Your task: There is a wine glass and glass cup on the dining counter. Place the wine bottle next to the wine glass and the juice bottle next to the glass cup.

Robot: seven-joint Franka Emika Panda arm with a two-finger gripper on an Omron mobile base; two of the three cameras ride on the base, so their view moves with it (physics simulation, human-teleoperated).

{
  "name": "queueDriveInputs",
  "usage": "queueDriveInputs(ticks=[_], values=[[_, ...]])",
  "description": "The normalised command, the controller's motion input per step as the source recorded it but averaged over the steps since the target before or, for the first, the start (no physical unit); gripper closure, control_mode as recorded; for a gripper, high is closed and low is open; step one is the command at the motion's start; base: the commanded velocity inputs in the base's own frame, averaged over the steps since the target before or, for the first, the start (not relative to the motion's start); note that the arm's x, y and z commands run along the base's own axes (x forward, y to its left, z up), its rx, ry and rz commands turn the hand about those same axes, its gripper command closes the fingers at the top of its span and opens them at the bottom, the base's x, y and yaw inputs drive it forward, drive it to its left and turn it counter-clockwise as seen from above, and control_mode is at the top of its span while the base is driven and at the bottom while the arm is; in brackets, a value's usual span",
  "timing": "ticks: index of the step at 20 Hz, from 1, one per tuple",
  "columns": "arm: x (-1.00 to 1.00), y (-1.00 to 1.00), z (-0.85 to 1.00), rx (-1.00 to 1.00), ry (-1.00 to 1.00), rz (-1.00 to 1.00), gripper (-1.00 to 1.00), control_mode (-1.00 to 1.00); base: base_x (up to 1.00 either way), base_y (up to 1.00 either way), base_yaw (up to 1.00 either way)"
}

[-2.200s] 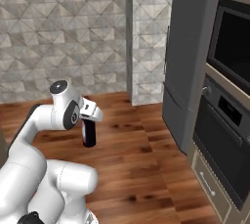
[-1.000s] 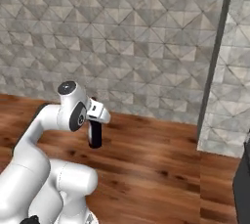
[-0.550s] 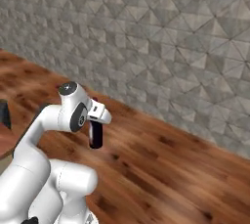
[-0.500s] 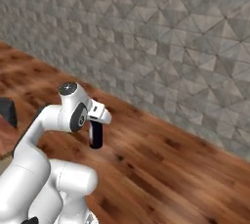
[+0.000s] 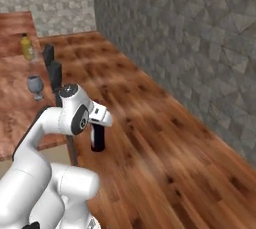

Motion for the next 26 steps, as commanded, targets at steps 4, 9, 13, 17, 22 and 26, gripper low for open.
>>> queueDriveInputs(ticks=[4, 9, 13, 17, 22, 26], values=[[0.0, 0.0, 0.0, 0.0, 0.0, 0.0, 1.0, 1.0, 0.41, -0.45, 0.17], [0.0, 0.0, 0.0, 0.0, 0.0, 0.0, 1.0, 1.0, 0.41, -0.53, 0.05], [0.0, 0.0, 0.0, 0.0, 0.0, 0.0, 1.0, 1.0, 0.29, -0.32, 0.36], [0.0, 0.0, 0.0, 0.0, 0.0, 0.0, 1.0, 1.0, 0.27, -0.25, 0.47], [0.0, 0.0, 0.0, 0.0, 0.0, 0.0, 1.0, 1.0, 0.26, -0.24, 0.5], [0.0, 0.0, 0.0, 0.0, 0.0, 0.0, 1.0, 1.0, 0.27, -0.48, 0.18]])
